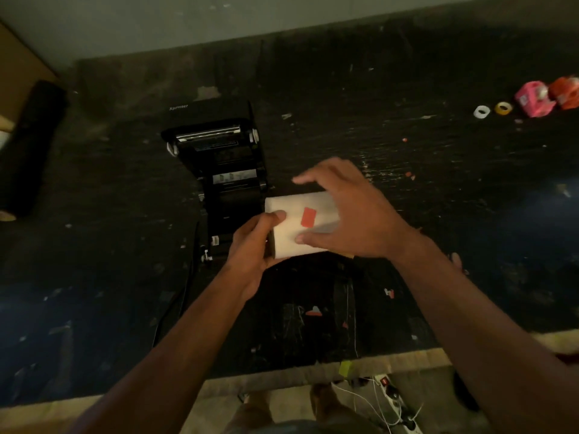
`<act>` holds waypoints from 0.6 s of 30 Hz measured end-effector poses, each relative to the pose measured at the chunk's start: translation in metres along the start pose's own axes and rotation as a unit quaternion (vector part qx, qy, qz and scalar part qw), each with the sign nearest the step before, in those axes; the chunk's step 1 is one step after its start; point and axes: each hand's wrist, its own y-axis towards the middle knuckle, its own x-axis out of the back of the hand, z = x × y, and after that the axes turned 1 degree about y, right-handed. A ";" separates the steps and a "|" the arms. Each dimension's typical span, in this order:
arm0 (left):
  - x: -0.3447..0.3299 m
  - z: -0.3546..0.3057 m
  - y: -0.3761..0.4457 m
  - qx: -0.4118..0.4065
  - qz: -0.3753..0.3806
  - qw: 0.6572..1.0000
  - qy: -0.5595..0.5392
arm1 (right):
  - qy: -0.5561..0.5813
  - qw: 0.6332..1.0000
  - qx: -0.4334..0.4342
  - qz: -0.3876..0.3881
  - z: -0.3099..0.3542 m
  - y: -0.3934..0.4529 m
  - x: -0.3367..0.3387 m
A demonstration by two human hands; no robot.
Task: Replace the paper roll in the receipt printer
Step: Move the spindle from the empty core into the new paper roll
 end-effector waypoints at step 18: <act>0.025 0.018 -0.006 0.002 -0.037 0.998 -0.045 | 0.228 0.933 -0.107 -0.258 -0.014 -0.025 -0.044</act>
